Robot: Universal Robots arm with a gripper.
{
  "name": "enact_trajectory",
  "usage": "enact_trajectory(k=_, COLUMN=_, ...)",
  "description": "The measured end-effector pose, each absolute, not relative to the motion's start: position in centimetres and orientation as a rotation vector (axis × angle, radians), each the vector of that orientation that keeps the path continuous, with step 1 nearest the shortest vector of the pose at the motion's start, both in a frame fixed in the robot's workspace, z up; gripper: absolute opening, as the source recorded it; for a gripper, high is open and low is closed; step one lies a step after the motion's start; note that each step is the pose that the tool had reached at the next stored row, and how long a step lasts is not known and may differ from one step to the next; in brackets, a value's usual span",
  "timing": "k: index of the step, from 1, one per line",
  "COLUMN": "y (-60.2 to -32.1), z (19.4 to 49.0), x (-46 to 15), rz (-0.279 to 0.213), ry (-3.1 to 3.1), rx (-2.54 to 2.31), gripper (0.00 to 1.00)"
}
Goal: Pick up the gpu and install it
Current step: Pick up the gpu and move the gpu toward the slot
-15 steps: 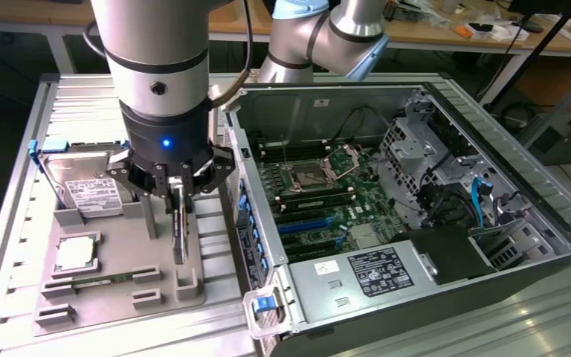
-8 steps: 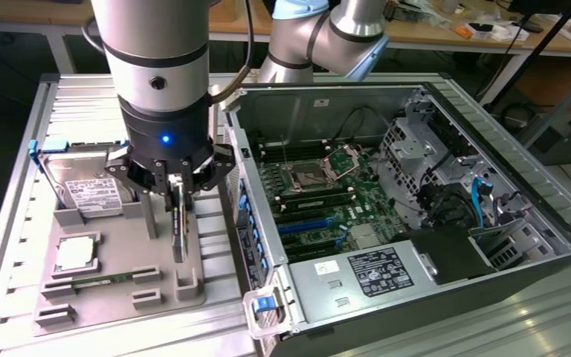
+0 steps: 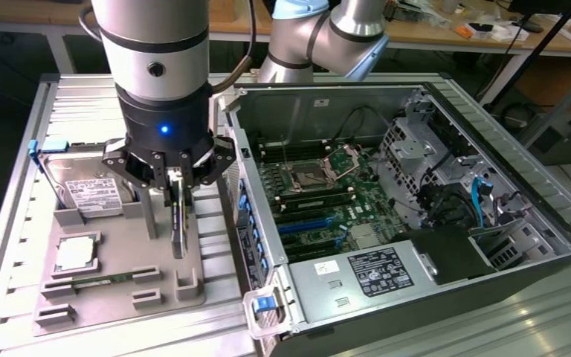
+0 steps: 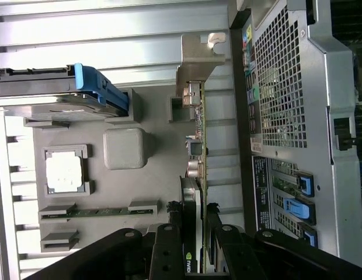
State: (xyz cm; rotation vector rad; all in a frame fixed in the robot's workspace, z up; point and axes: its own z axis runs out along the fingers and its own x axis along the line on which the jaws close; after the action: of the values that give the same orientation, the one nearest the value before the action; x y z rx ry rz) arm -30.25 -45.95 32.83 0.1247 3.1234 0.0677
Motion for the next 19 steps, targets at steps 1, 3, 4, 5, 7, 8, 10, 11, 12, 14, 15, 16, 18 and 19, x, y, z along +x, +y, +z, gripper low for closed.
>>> enact_trajectory(k=1, y=-45.96, z=32.85, x=-30.25, rz=0.068, ry=3.123, rx=0.125, gripper=0.27)
enact_trajectory(k=3, y=-45.95, z=32.89, x=-30.25, rz=0.068, ry=3.123, rx=0.125, gripper=0.27)
enact_trajectory(k=4, y=-45.95, z=32.91, x=-30.25, rz=0.068, ry=3.123, rx=0.125, gripper=0.27)
enact_trajectory(k=5, y=-45.96, z=32.94, x=-30.25, rz=0.068, ry=3.123, rx=0.125, gripper=0.27)
enact_trajectory(k=7, y=-45.95, z=32.98, x=-30.25, rz=0.068, ry=3.123, rx=0.125, gripper=0.27)
enact_trajectory(k=8, y=-45.96, z=33.01, x=-30.25, rz=0.068, ry=3.123, rx=0.125, gripper=0.27)
enact_trajectory(k=10, y=-45.95, z=33.05, x=-30.25, rz=0.068, ry=3.123, rx=0.125, gripper=0.27)
enact_trajectory(k=11, y=-45.95, z=33.08, x=-30.25, rz=0.068, ry=3.123, rx=0.125, gripper=0.27)
enact_trajectory(k=12, y=-45.95, z=33.11, x=-30.25, rz=0.068, ry=3.123, rx=0.125, gripper=0.27)
enact_trajectory(k=14, y=-45.95, z=33.17, x=-30.25, rz=0.068, ry=3.123, rx=0.125, gripper=0.27)
enact_trajectory(k=15, y=-45.95, z=33.2, x=-30.25, rz=0.068, ry=3.123, rx=0.125, gripper=0.27)
enact_trajectory(k=16, y=-45.96, z=33.22, x=-30.25, rz=0.068, ry=3.123, rx=0.125, gripper=0.27)
enact_trajectory(k=18, y=-45.95, z=33.26, x=-30.25, rz=0.068, ry=3.123, rx=0.125, gripper=0.27)
enact_trajectory(k=19, y=-45.95, z=33.28, x=-30.25, rz=0.068, ry=3.123, rx=0.125, gripper=0.27)
